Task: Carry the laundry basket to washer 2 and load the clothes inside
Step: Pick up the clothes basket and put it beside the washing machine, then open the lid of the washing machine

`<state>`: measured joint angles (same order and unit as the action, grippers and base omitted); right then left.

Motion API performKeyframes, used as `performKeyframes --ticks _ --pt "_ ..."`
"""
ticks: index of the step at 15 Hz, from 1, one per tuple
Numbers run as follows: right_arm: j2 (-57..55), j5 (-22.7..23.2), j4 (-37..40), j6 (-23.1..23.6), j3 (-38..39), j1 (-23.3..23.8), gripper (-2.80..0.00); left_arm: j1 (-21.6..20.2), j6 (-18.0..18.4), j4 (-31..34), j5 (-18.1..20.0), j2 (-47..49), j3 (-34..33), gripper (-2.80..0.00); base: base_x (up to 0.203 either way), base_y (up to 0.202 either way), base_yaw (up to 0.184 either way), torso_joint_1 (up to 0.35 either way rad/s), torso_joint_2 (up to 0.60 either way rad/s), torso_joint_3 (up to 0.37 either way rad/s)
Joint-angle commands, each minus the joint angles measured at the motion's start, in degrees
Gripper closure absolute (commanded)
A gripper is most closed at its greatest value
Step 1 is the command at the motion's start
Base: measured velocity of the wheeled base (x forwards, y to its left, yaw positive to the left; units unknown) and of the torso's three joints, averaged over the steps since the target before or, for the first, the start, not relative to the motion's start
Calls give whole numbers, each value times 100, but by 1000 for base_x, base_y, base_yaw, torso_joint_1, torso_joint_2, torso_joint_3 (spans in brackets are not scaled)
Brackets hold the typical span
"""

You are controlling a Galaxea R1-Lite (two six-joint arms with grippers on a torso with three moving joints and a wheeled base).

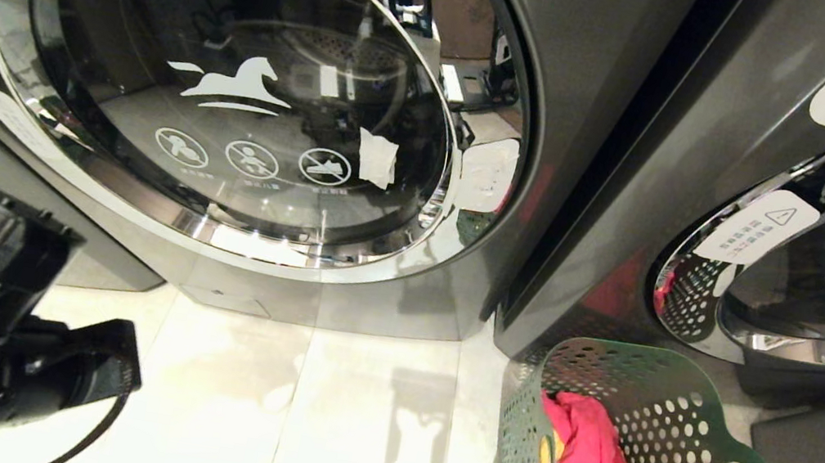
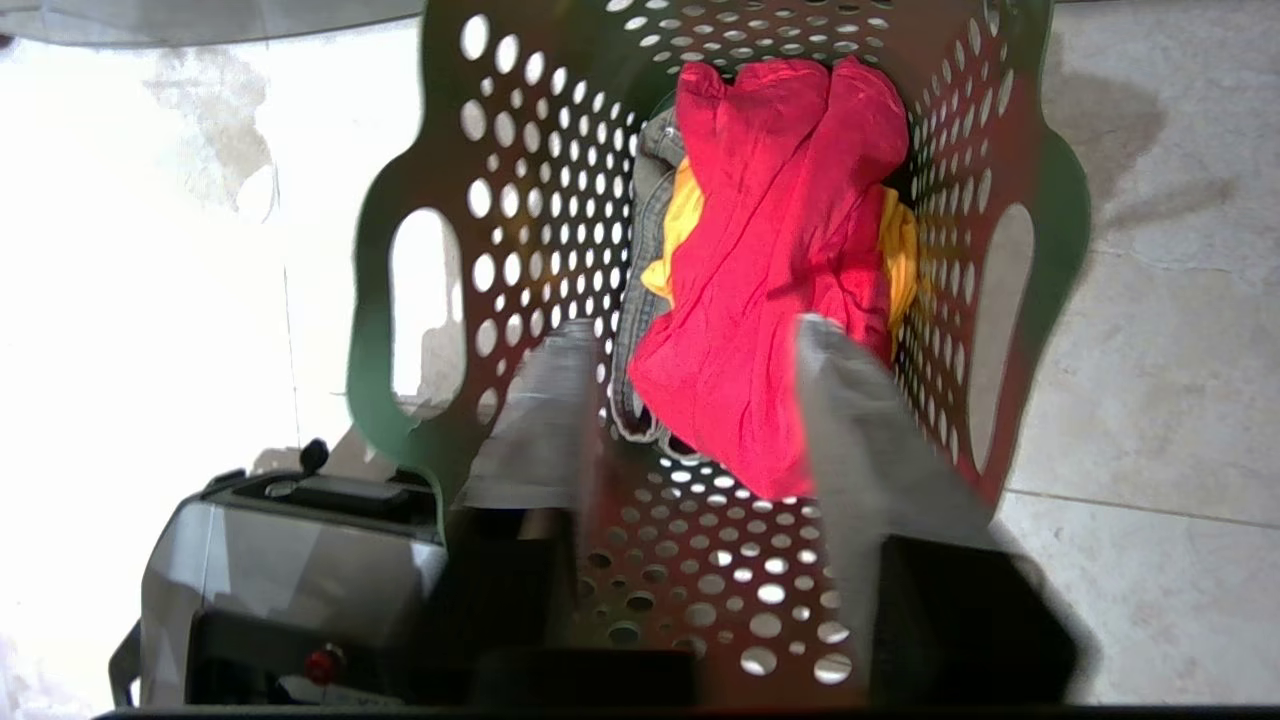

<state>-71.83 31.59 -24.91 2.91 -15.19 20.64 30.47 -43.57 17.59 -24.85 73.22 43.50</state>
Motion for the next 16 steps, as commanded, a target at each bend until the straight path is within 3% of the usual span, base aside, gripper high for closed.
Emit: performKeyframes --ticks 1,5,7,9,11,12,14,16 --pt "1124 5 562 10 -13 -3 0 -530 109 -13 -199 -997 -806 0 0 0 0 0 0 0" --pt "2381 -238 963 94 268 1 0 -1746 433 -398 -487 -2342 -2338 0 0 0 0 0 0 0" --pt "3062 -279 1108 289 552 1 0 -2130 701 -828 -568 -2764 -2831 0 0 0 0 0 0 0" --pt "3924 -340 1828 544 723 1 0 -2195 1003 -1355 -820 -2989 -3462 0 0 0 0 0 0 0" --pt "4895 -467 2808 639 743 2 0 -2121 1791 -2023 -920 -3328 -4021 0 0 0 0 0 0 0" --pt "5243 -602 3337 670 700 2 0 -2083 1974 -2206 -941 -3398 -4112 0 0 0 0 0 0 0" --pt "5577 -1604 3863 770 593 2 0 -2066 2544 -2932 -953 -3634 -4434 0 0 0 0 0 0 0" --pt "5590 -2382 3911 820 751 2 0 -2041 2791 -2975 -791 -4121 -4446 0 0 0 0 0 0 0"
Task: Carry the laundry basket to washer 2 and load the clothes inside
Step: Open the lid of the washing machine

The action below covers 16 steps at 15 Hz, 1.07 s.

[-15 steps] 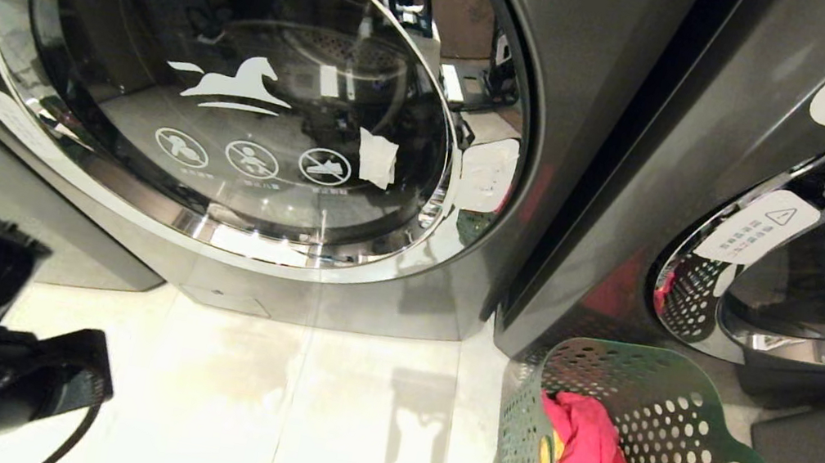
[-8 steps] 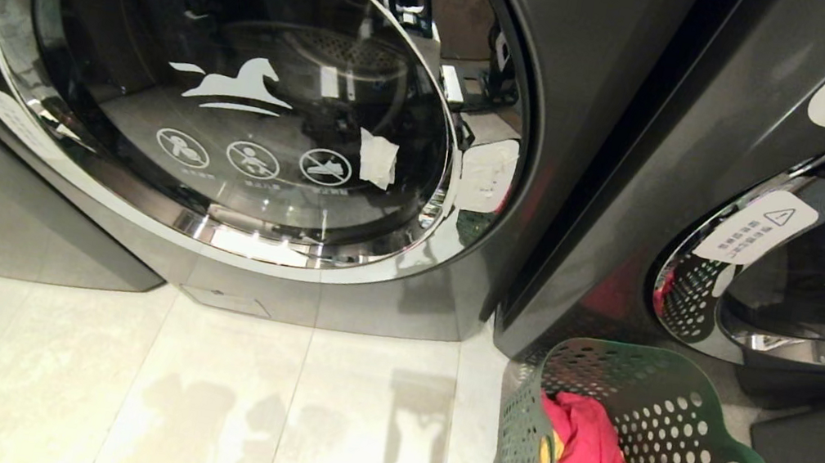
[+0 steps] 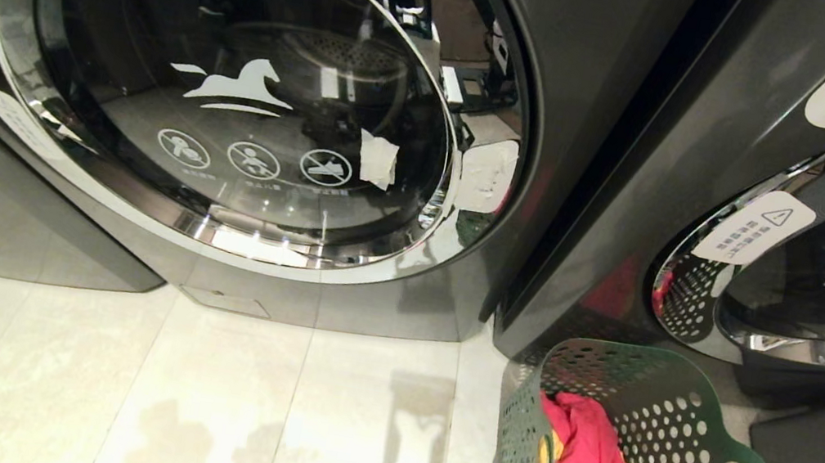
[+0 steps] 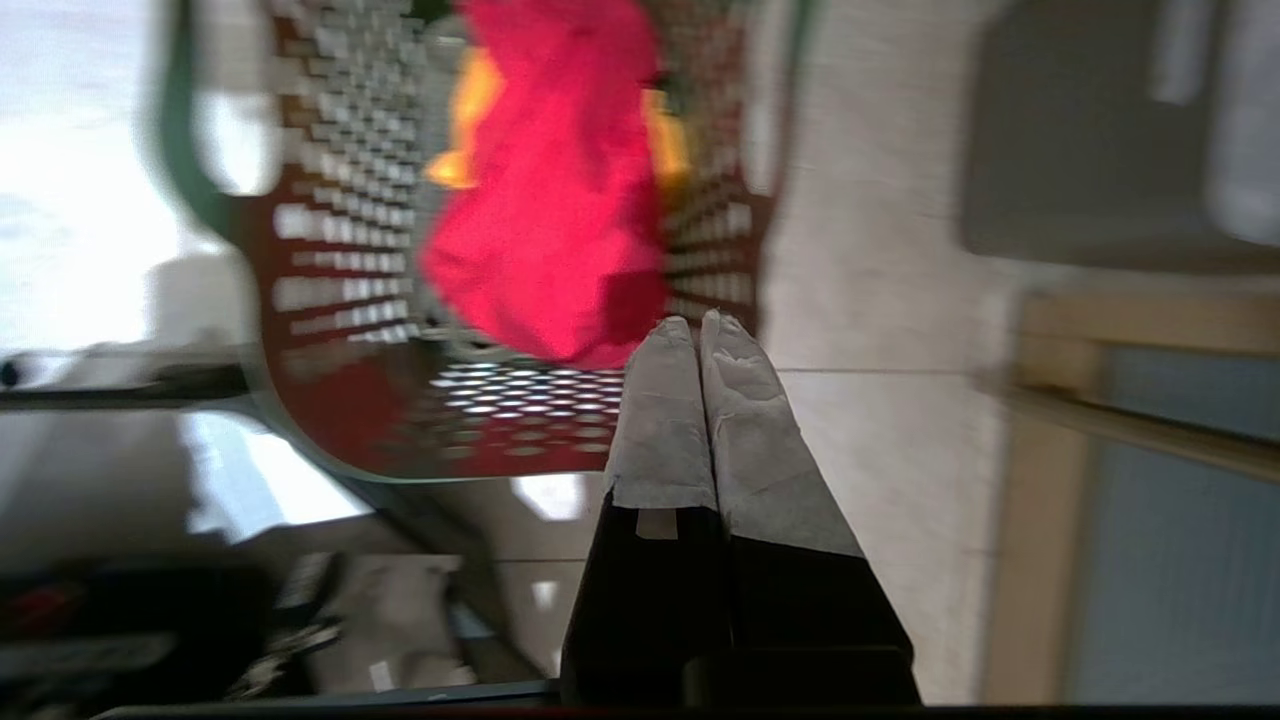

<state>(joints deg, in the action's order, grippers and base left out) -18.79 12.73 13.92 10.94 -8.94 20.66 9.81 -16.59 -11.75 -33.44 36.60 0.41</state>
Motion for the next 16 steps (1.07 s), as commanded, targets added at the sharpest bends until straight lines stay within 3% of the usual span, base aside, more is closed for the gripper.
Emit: performKeyframes --ticks 1,2,4,6,7,9,10,13,14,16 --pt "287 -888 -50 2 330 -1 0 39 270 -44 350 -638 -138 0 0 0 0 0 0 0" --pt "288 -1132 -190 -148 407 -1 0 44 562 -45 576 -791 -137 0 0 0 0 0 0 0" --pt "288 -1104 -232 -170 429 -1 0 46 986 54 1056 -1160 -111 0 0 0 0 0 0 0" --pt "287 -851 -223 -74 421 -37 0 37 1316 665 1682 -1872 48 0 0 0 0 0 0 0" --pt "287 -851 -222 -61 420 -221 0 34 1605 917 1927 -2040 106 0 0 0 0 0 0 0" --pt "277 -846 -218 37 414 -1068 0 -78 2076 1262 2295 -1972 190 0 0 0 0 0 0 0" --pt "268 -842 -216 101 412 -1321 0 -354 2184 1287 2356 -1856 198 0 0 0 0 0 0 0" --pt "262 -885 -439 -150 518 -1372 0 -1623 2627 1317 2656 -1785 197 0 0 0 0 0 0 0" --pt "262 -894 -646 -141 594 -1372 0 -1883 2829 1303 2793 -1982 186 0 0 0 0 0 0 0" --pt "230 -895 -660 -95 585 -1669 0 -1948 2774 1273 2914 -2043 179 0 0 0 0 0 0 0"
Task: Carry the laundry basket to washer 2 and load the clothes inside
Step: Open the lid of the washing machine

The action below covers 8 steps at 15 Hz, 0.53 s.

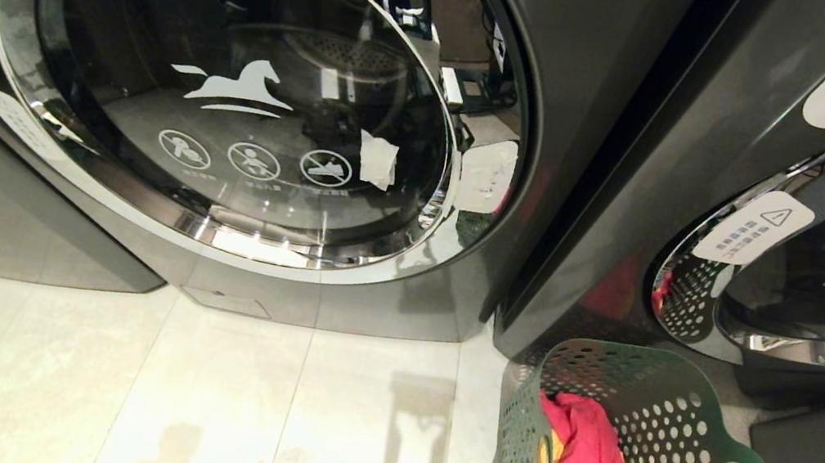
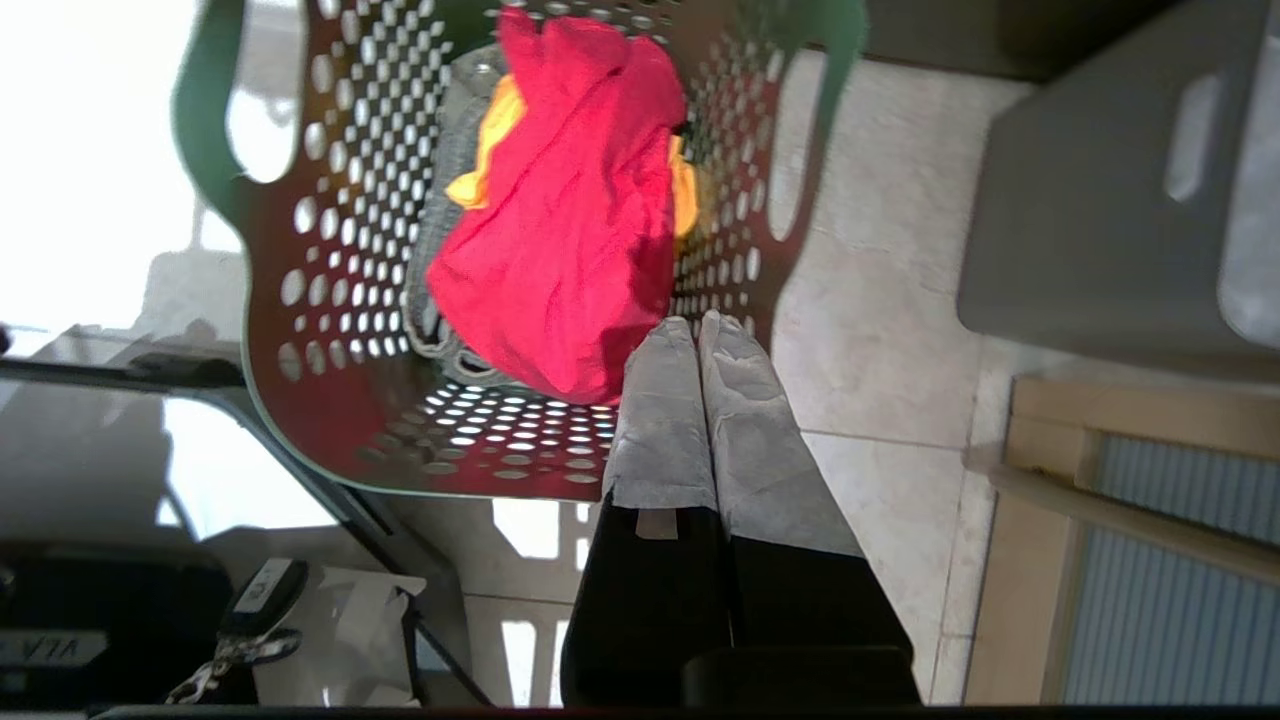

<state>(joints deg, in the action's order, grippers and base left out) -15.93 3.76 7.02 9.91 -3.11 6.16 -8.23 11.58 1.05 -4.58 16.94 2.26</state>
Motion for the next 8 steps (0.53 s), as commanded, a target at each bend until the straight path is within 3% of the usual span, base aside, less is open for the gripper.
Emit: performKeyframes --ticks 1,3,4,8 --pt "-59 -1 128 -25 -20 -552 0 -143 -104 53 109 -76 21 0 0 0 0 0 0 0" --pt "-14 -19 208 -61 -40 -677 0 -120 -166 -1 694 -72 -141 0 0 0 0 0 0 0" --pt "163 -87 205 -63 -41 -663 0 -116 -284 -149 814 -74 -252 0 0 0 0 0 0 0" --pt "1315 -275 227 -272 -62 -617 0 22 -473 -219 760 -68 -266 0 0 0 0 0 0 0"
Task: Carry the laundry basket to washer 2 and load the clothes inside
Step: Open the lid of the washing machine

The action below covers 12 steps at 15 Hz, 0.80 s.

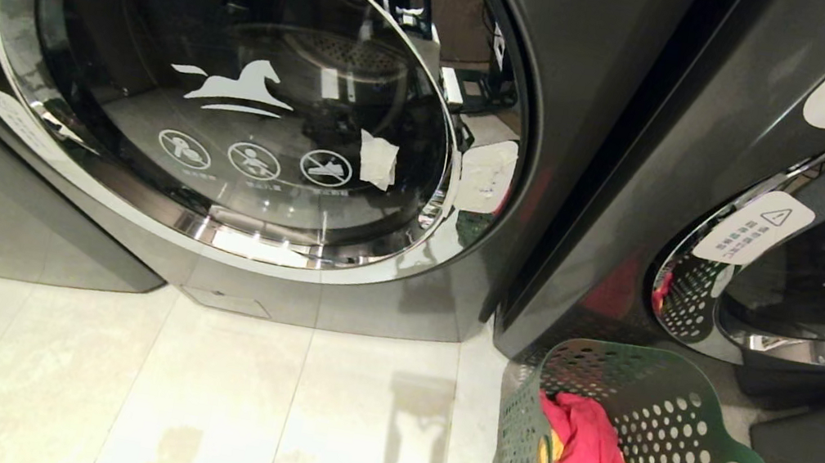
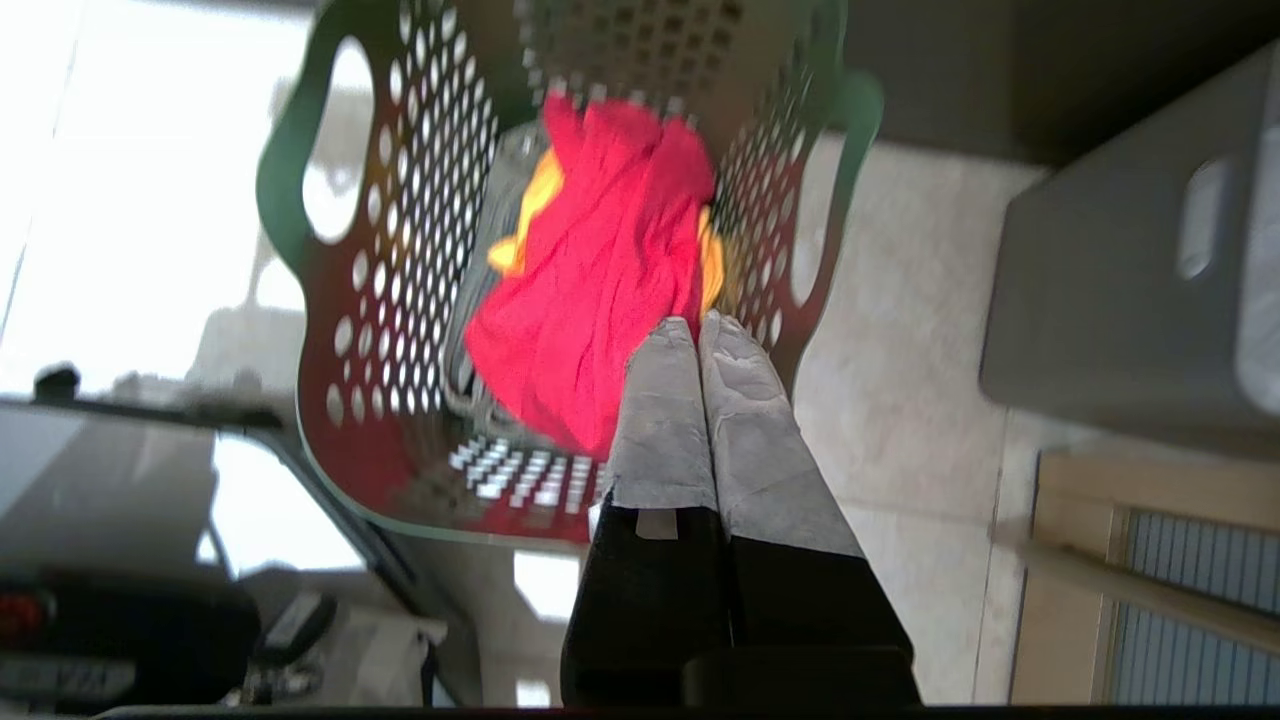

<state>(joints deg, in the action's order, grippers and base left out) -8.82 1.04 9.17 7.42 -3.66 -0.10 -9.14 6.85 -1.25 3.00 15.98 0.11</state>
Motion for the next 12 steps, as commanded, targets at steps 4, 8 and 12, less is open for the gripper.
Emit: performKeyframes --ticks 4,8,12 --pt "891 -48 -3 -232 5 10 0 1107 -54 46 -3 -386 -39 0 0 0 0 0 0 0" --pt "891 -60 6 -162 -2 10 0 949 -205 17 -124 -1612 -56 0 0 0 0 0 0 0" --pt "891 -42 -33 -276 23 10 0 927 -807 -6 -404 -1590 -64 0 0 0 0 0 0 0"
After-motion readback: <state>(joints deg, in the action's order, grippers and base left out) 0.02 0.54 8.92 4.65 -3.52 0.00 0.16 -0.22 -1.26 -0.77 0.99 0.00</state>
